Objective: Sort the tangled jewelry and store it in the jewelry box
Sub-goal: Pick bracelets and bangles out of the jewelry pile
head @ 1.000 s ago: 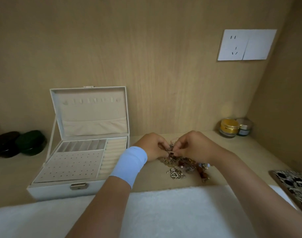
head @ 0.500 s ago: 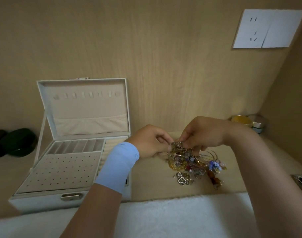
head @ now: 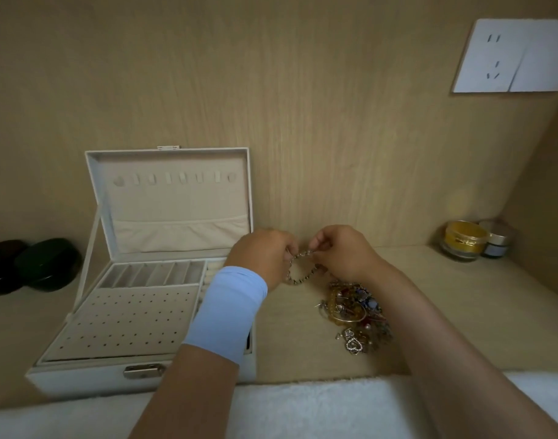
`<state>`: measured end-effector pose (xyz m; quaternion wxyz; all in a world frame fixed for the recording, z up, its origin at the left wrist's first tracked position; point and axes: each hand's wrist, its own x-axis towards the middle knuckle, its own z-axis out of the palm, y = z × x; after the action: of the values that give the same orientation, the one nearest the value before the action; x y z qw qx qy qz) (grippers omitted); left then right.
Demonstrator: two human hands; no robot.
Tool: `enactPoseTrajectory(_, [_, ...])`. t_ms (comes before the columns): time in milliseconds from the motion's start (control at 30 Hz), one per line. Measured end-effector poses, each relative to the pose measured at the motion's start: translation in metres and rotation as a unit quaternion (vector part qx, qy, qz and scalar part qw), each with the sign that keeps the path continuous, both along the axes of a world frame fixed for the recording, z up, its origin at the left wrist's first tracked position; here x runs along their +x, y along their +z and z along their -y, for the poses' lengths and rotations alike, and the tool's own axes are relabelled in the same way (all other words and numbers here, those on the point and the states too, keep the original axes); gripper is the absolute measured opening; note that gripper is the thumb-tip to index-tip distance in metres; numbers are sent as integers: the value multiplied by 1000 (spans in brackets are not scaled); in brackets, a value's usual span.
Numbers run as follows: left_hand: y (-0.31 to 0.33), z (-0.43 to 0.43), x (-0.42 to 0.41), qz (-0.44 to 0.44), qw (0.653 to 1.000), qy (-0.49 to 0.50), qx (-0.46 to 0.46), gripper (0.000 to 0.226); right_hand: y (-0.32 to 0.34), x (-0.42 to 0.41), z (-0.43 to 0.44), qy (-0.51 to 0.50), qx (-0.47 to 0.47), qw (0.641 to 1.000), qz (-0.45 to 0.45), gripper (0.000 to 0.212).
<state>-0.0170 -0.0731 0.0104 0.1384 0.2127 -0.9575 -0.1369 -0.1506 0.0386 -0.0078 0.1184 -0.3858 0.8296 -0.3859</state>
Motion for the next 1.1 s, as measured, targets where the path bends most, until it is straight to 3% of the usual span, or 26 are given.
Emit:
enactPoseTrajectory(100, [-3, -1, -2, 41, 999, -1, -33, 26, -9, -3, 9, -12, -19, 999, -39, 21])
enactPoseTrajectory(200, [-4, -6, -5, 91, 994, -13, -60, 26, -17, -6, 18, -10, -26, 999, -46, 14])
enactPoseTrajectory(433, [-20, -11, -12, 218, 968, -23, -121, 37, -21, -8, 17, 118, 66, 988, -68, 39])
enactPoseTrajectory(533, [-22, -10, -13, 226, 966, -18, -126, 41, -10, -10, 3, 134, 100, 983, -80, 56])
enactPoseTrajectory(767, [-12, -15, -7, 188, 979, -12, -79, 38, 27, -14, -26, 149, 139, 978, -52, 16])
enactPoseTrajectory(933, [-5, -15, -4, 98, 995, -14, -26, 32, 38, -1, -28, 193, 259, 945, -51, 25])
enactPoseTrajectory(1100, [-1, -26, -9, 119, 991, -25, 60, 42, 23, 4, -20, 163, 307, 932, -101, 25])
